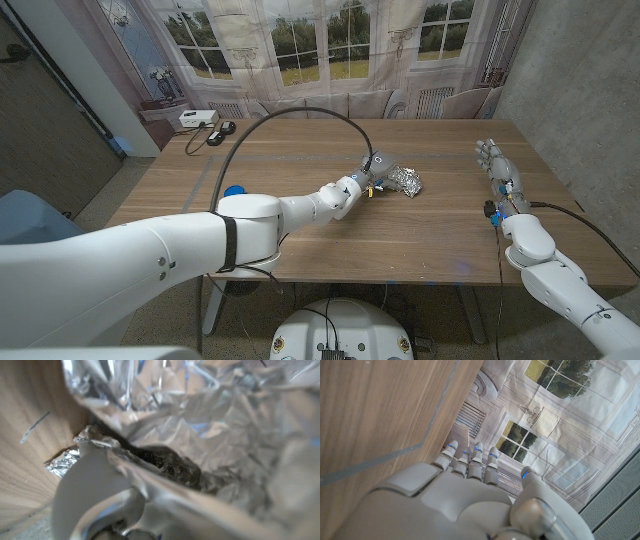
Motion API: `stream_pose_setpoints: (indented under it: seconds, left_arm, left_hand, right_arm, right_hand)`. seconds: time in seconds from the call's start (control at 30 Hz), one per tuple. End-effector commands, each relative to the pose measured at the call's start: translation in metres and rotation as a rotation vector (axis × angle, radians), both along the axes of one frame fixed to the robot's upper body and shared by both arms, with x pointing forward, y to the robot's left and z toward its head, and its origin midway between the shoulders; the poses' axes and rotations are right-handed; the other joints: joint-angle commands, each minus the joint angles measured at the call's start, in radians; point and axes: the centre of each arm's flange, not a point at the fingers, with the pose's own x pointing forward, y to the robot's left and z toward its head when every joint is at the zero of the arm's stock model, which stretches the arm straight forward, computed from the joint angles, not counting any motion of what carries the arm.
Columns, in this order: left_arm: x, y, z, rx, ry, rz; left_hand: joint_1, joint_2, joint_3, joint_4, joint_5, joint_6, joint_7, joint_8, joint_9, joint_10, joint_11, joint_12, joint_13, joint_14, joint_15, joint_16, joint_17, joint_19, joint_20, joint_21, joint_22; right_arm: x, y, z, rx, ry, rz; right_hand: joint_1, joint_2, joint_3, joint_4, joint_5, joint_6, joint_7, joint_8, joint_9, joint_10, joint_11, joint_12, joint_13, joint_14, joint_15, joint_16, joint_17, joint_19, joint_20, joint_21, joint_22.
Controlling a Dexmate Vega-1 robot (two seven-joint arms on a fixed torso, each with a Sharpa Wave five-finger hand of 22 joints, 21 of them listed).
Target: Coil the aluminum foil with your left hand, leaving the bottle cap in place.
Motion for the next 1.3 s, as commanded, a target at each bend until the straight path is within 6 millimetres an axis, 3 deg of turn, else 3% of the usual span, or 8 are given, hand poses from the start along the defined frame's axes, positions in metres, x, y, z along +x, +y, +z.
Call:
stream_pose_setpoints:
  seconds: [0.03, 0.2, 0.27, 0.33, 0.43, 1.0, 1.13, 1.3]
  left_arm:
    - [0.005, -0.006, 0.0, 0.063, 0.025, 0.081]
    - [0.003, -0.008, 0.002, 0.062, 0.0, 0.088]
    - [0.002, -0.009, 0.003, 0.035, 0.01, 0.078]
    - [0.001, -0.01, 0.004, 0.032, -0.003, 0.081]
    - [0.0, -0.01, 0.007, 0.002, -0.004, 0.067]
    - [-0.001, -0.003, 0.024, -0.113, 0.134, -0.05]
    - [-0.001, -0.005, 0.027, -0.083, 0.162, -0.057]
    - [-0.002, -0.007, 0.031, -0.072, 0.178, -0.061]
  left_hand:
    - [0.004, -0.045, -0.025, 0.007, 0.022, -0.151, -0.008, -0.006, -0.011, -0.104, 0.019, -0.091, -0.056, -0.183, -0.001, -0.186, -0.058, -0.05, 0.029, -0.043, -0.097]
    - [-0.161, -0.125, -0.027, 0.027, 0.027, -0.276, -0.051, -0.001, -0.018, -0.232, 0.035, -0.172, -0.108, -0.417, 0.047, -0.356, -0.048, -0.233, 0.216, -0.201, -0.145]
    - [-0.196, -0.133, -0.027, 0.027, 0.028, -0.304, -0.071, -0.002, -0.019, -0.273, 0.035, -0.188, -0.118, -0.497, 0.061, -0.394, -0.046, -0.292, 0.243, -0.246, -0.146]
    - [-0.252, -0.125, -0.019, 0.025, 0.032, -0.354, -0.087, -0.004, -0.02, -0.328, 0.042, -0.2, -0.135, -0.593, 0.088, -0.419, -0.043, -0.445, 0.335, -0.347, -0.143]
    - [-0.309, -0.119, -0.02, 0.029, 0.032, -0.397, -0.098, -0.004, -0.02, -0.378, 0.05, -0.205, -0.148, -0.682, 0.107, -0.423, -0.042, -0.538, 0.375, -0.416, -0.141]
    - [-0.539, -0.021, -0.01, 0.032, -0.025, -0.456, -0.078, 0.019, -0.016, -0.491, 0.122, -0.178, -0.176, -0.916, 0.247, -0.415, -0.04, -0.721, 0.409, -0.589, -0.135]
    - [-0.433, 0.034, 0.062, -0.047, -0.086, -0.193, -0.028, 0.105, -0.002, -0.346, 0.111, -0.109, -0.156, -0.829, 0.214, -0.385, -0.051, -0.699, 0.408, -0.635, -0.131]
    - [-0.259, 0.092, 0.213, -0.148, -0.111, 0.023, 0.049, 0.216, 0.05, -0.188, 0.115, 0.003, -0.079, -0.601, 0.159, -0.307, 0.005, -0.528, 0.398, -0.597, -0.112]
  right_arm:
    - [-0.004, -0.001, 0.002, -0.009, -0.008, -0.007]
    - [-0.007, -0.002, 0.002, -0.012, -0.011, -0.01]
    - [-0.008, -0.001, 0.001, -0.011, -0.012, -0.007]
    - [-0.008, -0.001, 0.001, -0.012, -0.011, -0.009]
    - [-0.008, -0.001, 0.0, -0.013, -0.012, -0.007]
    - [-0.01, 0.0, 0.001, -0.017, -0.022, -0.016]
    - [-0.011, 0.0, 0.002, -0.017, -0.033, -0.021]
    - [-0.012, 0.0, 0.001, -0.015, -0.039, -0.024]
  right_hand:
    - [0.001, 0.005, 0.001, 0.008, 0.001, 0.004, 0.0, -0.004, 0.004, 0.006, 0.0, 0.005, 0.001, 0.009, 0.004, 0.002, 0.004, 0.008, -0.002, 0.007, 0.003]
    - [0.001, 0.004, 0.001, 0.008, 0.001, 0.004, 0.0, -0.005, 0.004, 0.007, -0.001, 0.004, 0.001, 0.013, 0.005, 0.003, 0.003, 0.009, -0.001, 0.007, 0.003]
    - [0.001, 0.003, 0.001, 0.008, 0.001, 0.004, 0.0, -0.006, 0.004, 0.007, 0.0, 0.003, 0.001, 0.013, 0.005, 0.003, 0.003, 0.009, 0.0, 0.007, 0.003]
    - [0.002, 0.003, 0.001, 0.008, 0.001, 0.004, -0.001, -0.006, 0.004, 0.007, 0.0, 0.003, 0.001, 0.014, 0.006, 0.003, 0.003, 0.009, -0.001, 0.007, 0.003]
    - [0.002, 0.002, 0.001, 0.008, 0.0, 0.005, 0.0, -0.007, 0.005, 0.007, 0.0, 0.003, 0.001, 0.015, 0.006, 0.003, 0.003, 0.009, -0.001, 0.007, 0.003]
    - [0.002, 0.001, 0.001, 0.009, 0.0, 0.008, 0.001, -0.01, 0.005, 0.007, 0.0, 0.0, 0.001, 0.018, 0.008, 0.002, 0.003, 0.01, -0.001, 0.006, 0.003]
    - [0.002, 0.001, 0.001, 0.009, 0.0, 0.007, 0.0, -0.011, 0.005, 0.007, 0.002, -0.001, 0.001, 0.023, 0.008, 0.004, 0.003, 0.013, 0.0, 0.008, 0.003]
    - [0.002, 0.001, 0.001, 0.01, 0.0, 0.005, -0.004, -0.014, 0.005, 0.006, -0.002, -0.002, 0.001, 0.03, 0.006, 0.005, 0.003, 0.017, 0.0, 0.009, 0.003]
